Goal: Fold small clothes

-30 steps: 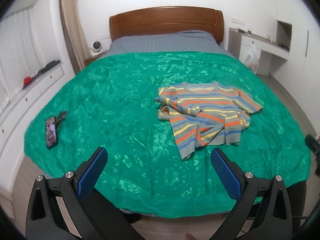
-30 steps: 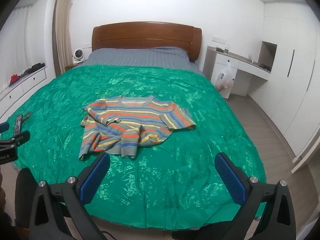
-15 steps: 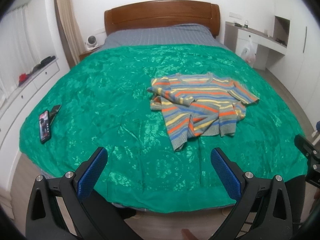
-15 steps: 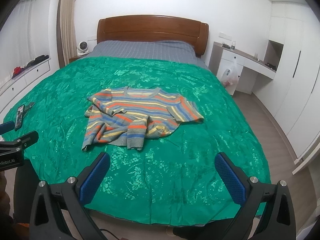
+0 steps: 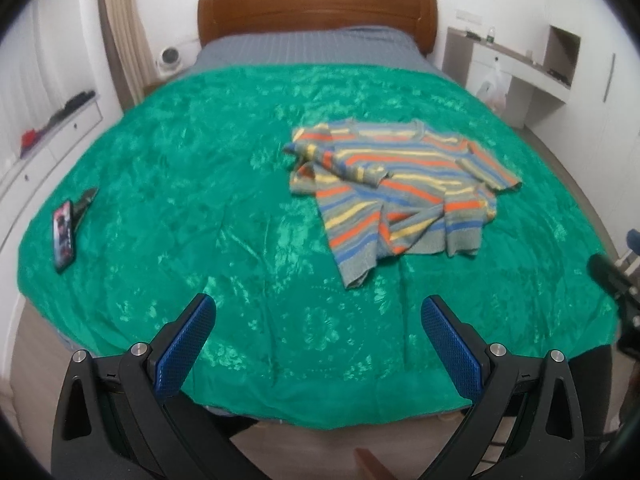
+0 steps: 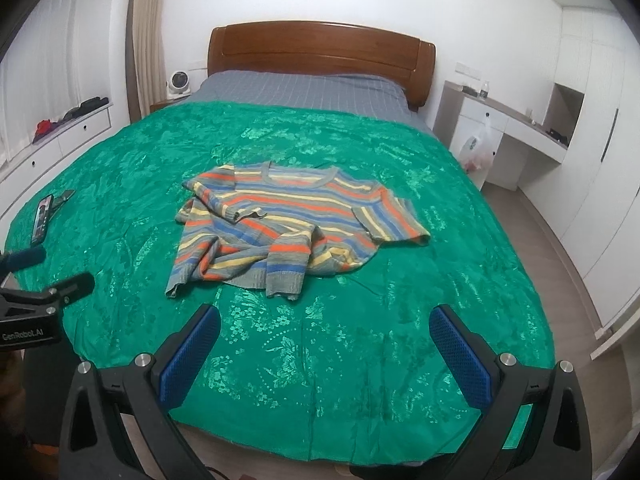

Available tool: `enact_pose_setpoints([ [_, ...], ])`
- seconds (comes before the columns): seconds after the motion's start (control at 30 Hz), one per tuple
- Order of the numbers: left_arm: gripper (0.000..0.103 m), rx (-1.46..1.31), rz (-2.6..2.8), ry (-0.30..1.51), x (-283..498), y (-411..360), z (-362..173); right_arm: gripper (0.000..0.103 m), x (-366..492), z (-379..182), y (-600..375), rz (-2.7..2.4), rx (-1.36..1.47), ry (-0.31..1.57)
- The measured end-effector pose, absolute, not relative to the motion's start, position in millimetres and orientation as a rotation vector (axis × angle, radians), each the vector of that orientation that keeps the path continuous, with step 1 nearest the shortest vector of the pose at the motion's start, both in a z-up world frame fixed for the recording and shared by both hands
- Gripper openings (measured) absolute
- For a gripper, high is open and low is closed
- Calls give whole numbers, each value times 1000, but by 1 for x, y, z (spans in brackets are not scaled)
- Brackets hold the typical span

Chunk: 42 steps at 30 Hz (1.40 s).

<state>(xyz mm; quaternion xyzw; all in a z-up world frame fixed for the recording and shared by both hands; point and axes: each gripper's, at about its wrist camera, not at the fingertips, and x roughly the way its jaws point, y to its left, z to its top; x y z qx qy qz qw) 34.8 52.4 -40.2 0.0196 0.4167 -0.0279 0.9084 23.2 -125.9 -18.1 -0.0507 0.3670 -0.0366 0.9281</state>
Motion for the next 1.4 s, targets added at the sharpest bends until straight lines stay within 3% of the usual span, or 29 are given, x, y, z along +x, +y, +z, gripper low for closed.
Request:
enact_pose_setpoints([
  [0.87,103,92,-8,797,43,43,-27,103,31,-23,-134,-185,-138,758],
  [1.03,102,12,-156,947,92,57,-82,103,67,-54,-132,-114,-234,761],
  [1.17,101,-109,-226,1082,145,66,-139,102,133,-100,-131,137,-46,880],
  [1.23,95,-105,-226,1110,163,58,-156,102,168,-128,-125,182,6,942],
  [1.27,90,-109,-230,1126,169,53,-163,93,178,-138,-124,189,15,968],
  [1.3,73,-117,-235,1138,172,50,-166,82,187,-149,-123,198,25,1002],
  [1.33,48,-128,-243,1144,173,46,-168,44,194,-158,-123,210,40,1039],
  [1.37,31,-144,-264,1140,172,45,-166,9,195,-161,-126,218,65,1055],
  [1.4,6,-167,-294,1143,170,45,-165,9,190,-157,-132,225,91,1044],
])
